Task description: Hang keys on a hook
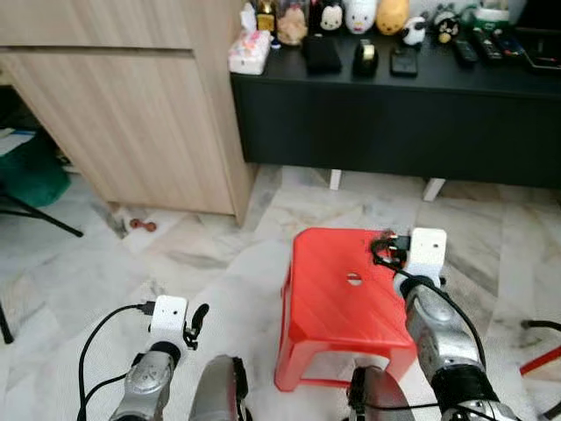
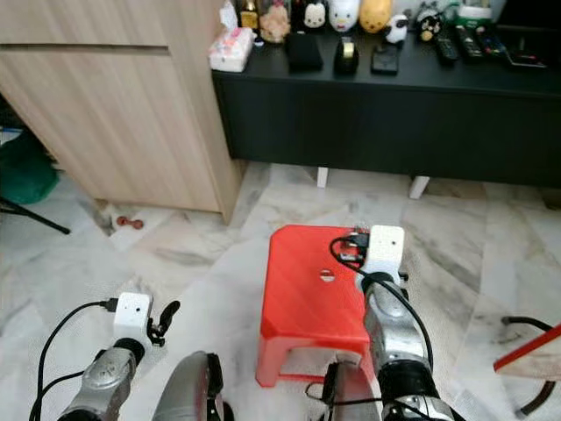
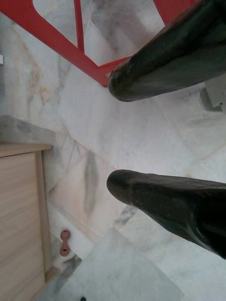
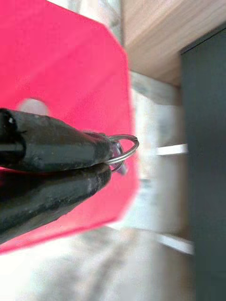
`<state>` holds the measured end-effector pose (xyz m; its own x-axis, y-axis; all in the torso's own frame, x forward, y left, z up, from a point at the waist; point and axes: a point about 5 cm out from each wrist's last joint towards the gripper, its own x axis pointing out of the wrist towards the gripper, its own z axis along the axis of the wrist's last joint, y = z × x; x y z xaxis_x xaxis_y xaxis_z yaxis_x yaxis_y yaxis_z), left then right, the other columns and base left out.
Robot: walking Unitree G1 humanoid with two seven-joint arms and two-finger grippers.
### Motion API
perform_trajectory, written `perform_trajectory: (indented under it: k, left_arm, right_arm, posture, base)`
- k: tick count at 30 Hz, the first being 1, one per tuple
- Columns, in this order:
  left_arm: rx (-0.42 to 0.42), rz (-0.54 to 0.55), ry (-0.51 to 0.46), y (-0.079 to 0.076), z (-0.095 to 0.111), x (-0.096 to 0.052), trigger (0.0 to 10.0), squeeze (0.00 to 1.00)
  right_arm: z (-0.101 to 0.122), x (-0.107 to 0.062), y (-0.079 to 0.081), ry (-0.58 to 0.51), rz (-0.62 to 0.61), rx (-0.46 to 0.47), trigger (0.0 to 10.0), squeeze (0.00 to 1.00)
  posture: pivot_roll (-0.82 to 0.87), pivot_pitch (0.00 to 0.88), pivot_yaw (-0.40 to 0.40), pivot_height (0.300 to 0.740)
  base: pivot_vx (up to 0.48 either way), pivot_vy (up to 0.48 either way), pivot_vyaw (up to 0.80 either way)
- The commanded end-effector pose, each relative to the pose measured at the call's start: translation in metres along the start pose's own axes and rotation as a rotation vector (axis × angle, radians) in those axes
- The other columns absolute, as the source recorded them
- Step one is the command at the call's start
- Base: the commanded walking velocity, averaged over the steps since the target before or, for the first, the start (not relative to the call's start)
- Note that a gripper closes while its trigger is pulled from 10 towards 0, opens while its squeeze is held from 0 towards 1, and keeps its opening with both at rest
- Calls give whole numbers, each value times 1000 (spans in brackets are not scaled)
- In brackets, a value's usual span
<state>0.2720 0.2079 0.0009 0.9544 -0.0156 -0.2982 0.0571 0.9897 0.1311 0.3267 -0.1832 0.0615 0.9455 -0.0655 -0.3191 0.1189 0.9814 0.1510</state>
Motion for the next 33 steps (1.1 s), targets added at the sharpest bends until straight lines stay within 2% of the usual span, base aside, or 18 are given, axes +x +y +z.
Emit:
perform_trajectory:
  k: [1, 2, 3, 4, 5, 6, 7, 8, 9, 11, 12, 13, 14, 16, 18, 24, 33]
  left_arm:
    - [11, -7, 33, 0, -6, -2, 10000, 0]
    - [14, -6, 32, 0, -5, -2, 10000, 0]
    - [15, -6, 32, 0, -5, -2, 10000, 0]
    - [16, -5, 33, 0, -5, -2, 10000, 0]
    - [17, -7, 34, 0, -5, -2, 10000, 0]
    - [18, -9, 35, 0, -5, -1, 10000, 0]
    - [18, -9, 35, 0, -5, -1, 10000, 0]
    - [19, -10, 36, -1, -5, -1, 10000, 0]
    - [20, -10, 36, -1, -5, -1, 10000, 0]
    - [23, -11, 35, 0, -5, -1, 10000, 0]
    - [23, -10, 35, 0, -5, -1, 10000, 0]
    - [23, -9, 34, -1, -5, -1, 10000, 0]
    - [23, -10, 34, -1, -5, -1, 10000, 0]
    - [25, -12, 34, -2, -5, -1, 10000, 0]
    - [27, -14, 41, -3, -7, -2, 10000, 0]
    - [26, -16, 46, -4, -8, -2, 10000, 0]
    - [26, -21, 37, -6, -6, -1, 10000, 0]
  right_arm:
    - [-1, -1, -2, -4, -17, 14, 10000, 0]
    - [14, -4, -9, -153, -85, -252, 10000, 0]
    - [19, -6, -7, -209, -86, -352, 10000, 0]
    - [21, -6, -6, -236, -82, -405, 10000, 0]
    - [24, -7, -5, -245, -84, -363, 10000, 0]
    - [25, -6, -5, -236, -89, -233, 10000, 0]
    - [25, -6, -5, -236, -89, -233, 10000, 0]
    - [27, -6, -6, -228, -114, 80, 10000, 0]
    - [28, -6, -7, -229, -128, 177, 10000, 0]
    - [35, -8, -8, -279, -153, 66, 10000, 0]
    - [38, -10, -6, -314, -156, -48, 10000, 0]
    - [41, -12, -5, -344, -160, -102, 10000, 0]
    - [42, -14, -5, -362, -173, -109, 10000, 0]
    - [42, -18, -6, -398, -182, -116, 10000, 0]
    - [37, -18, -3, -387, -133, -35, 10000, 0]
    - [34, -19, -1, -392, -127, -46, 10000, 0]
    - [35, -18, 4, -390, -90, 23, 10000, 0]
  posture:
    - [55, 79, 24, 605]
    - [52, 77, 24, 605]
    - [50, 74, 27, 605]
    - [50, 74, 27, 605]
    - [52, 69, 28, 605]
    - [54, 67, 29, 605]
    - [54, 67, 29, 605]
    - [55, 64, 27, 605]
    - [55, 64, 27, 605]
    - [55, 63, 26, 605]
    - [55, 63, 27, 605]
    - [56, 64, 27, 605]
    - [56, 64, 27, 605]
    - [55, 66, 29, 605]
    - [54, 69, 29, 605]
    - [53, 80, 28, 605]
    - [49, 91, 28, 605]
  base:
    - [0, 0, 0]
    - [0, 0, 0]
    - [0, 0, 0]
    - [0, 0, 0]
    - [0, 0, 0]
    - [0, 0, 0]
    - [0, 0, 0]
    - [0, 0, 0]
    - [0, 0, 0]
    - [0, 0, 0]
    - [0, 0, 0]
    - [0, 0, 0]
    - [0, 0, 0]
    - [0, 0, 0]
    - [0, 0, 0]
    - [0, 0, 0]
    - [-27, 0, 0]
